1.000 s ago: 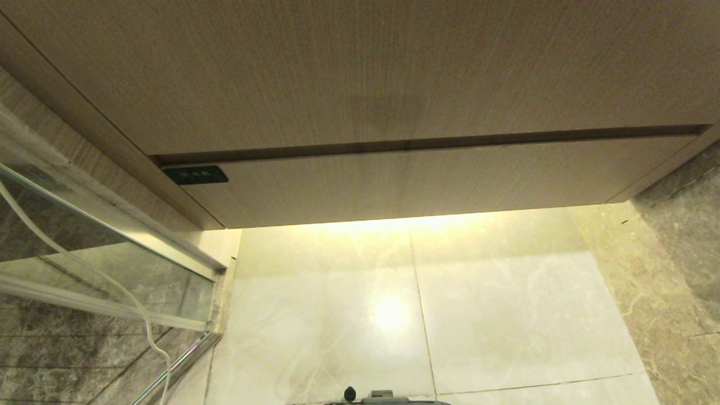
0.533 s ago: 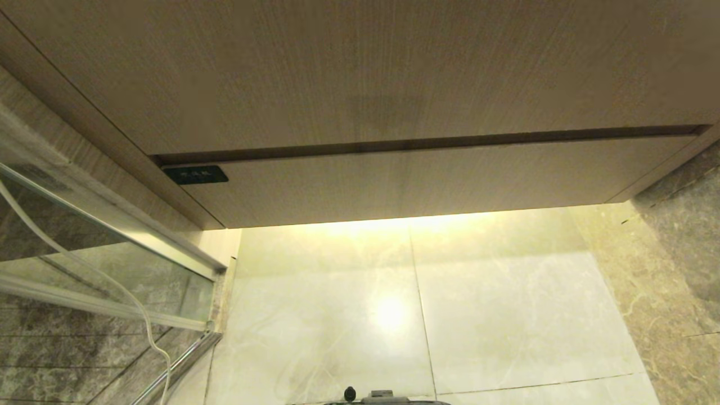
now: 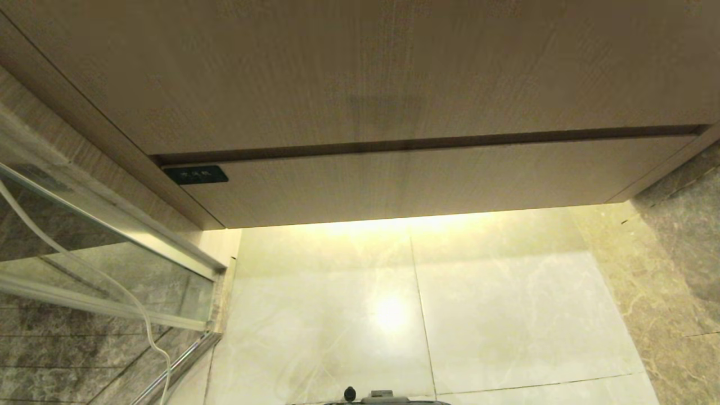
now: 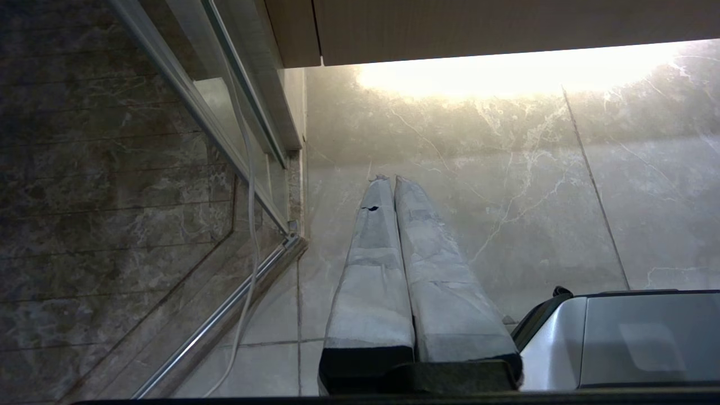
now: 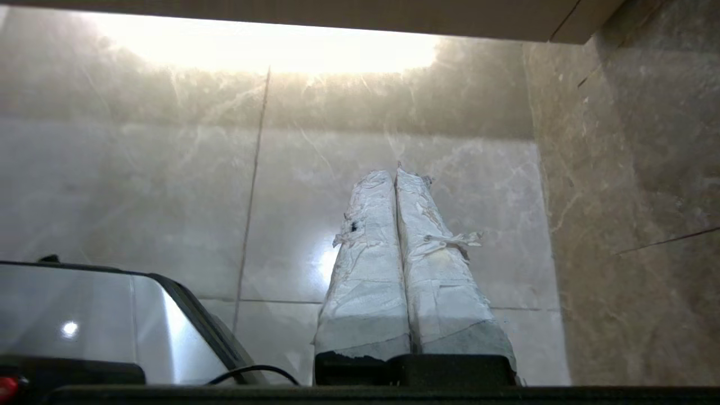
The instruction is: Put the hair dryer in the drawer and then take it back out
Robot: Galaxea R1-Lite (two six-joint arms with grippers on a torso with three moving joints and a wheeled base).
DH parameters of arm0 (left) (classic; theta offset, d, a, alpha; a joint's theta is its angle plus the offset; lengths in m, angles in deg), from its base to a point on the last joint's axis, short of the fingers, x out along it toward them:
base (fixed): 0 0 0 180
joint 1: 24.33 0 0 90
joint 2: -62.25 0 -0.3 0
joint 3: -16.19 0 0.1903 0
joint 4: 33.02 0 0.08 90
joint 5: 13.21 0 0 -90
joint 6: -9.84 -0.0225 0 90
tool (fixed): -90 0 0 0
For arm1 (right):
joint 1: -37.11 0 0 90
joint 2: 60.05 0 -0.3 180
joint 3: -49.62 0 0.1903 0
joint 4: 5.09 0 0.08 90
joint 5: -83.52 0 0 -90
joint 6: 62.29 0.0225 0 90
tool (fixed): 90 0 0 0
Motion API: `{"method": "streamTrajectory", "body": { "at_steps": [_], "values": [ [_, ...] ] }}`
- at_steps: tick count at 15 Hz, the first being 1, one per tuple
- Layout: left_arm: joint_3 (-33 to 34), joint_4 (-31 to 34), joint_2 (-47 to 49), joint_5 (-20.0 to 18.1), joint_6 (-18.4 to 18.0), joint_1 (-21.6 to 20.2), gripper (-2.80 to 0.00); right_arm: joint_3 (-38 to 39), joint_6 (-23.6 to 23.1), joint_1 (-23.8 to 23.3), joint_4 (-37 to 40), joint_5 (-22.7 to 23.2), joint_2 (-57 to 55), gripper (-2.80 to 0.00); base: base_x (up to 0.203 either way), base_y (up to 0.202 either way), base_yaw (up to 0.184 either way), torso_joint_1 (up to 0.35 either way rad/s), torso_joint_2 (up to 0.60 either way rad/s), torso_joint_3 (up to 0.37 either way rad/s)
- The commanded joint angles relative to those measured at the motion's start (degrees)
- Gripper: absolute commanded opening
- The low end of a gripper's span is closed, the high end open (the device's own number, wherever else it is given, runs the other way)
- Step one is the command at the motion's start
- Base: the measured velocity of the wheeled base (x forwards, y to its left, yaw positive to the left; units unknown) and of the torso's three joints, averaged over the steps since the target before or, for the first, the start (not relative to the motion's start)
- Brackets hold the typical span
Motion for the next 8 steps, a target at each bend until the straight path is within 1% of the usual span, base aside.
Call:
{"method": "streamTrajectory", "body": {
  "at_steps": [1,8],
  "values": [
    [0.0,0.0,0.1,0.0,0.0,0.0,-2.80,0.1,2.0,-0.1,1.8,-0.1,2.6,-2.80,0.000,0.000,0.000,0.000,0.00,0.000],
    [0.0,0.0,0.0,0.0,0.0,0.0,-2.80,0.1,3.7,-0.1,2.7,-0.3,2.6,-2.80,0.000,0.000,0.000,0.000,0.00,0.000]
  ]
}}
